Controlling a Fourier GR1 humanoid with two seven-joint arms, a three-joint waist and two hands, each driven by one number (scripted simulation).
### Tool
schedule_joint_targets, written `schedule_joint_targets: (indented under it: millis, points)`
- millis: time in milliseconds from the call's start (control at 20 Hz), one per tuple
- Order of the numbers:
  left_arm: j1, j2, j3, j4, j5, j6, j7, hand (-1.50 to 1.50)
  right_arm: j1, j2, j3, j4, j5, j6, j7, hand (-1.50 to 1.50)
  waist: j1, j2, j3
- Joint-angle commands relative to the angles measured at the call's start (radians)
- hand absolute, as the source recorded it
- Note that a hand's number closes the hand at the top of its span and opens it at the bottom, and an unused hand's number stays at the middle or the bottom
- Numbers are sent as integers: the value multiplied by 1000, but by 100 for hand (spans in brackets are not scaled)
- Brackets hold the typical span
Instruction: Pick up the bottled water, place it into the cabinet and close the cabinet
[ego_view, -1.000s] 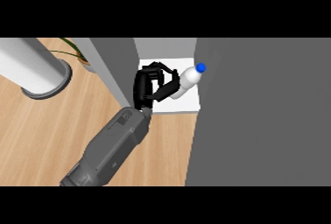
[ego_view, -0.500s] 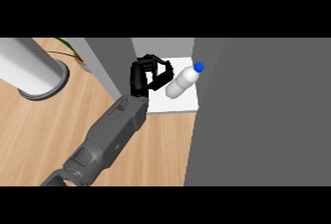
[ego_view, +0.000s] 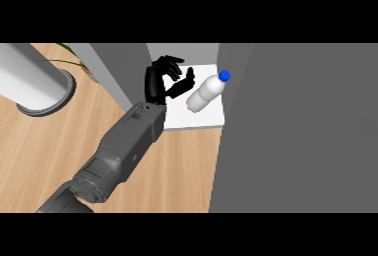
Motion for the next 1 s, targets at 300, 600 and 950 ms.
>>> schedule_joint_targets:
  millis: [300,600,950]
  points:
    - [-80,13,66,106,6,-61,-34,-150,45,-5,-22,-65,-60,38,-15,-150,-10,6,0]
    - [-79,0,89,122,14,-83,-58,-150,25,27,19,-47,-44,38,-3,-150,-9,7,-1]
    - [-99,0,68,129,-18,-114,-79,-150,53,-2,-44,-83,-95,72,3,-150,-20,7,0]
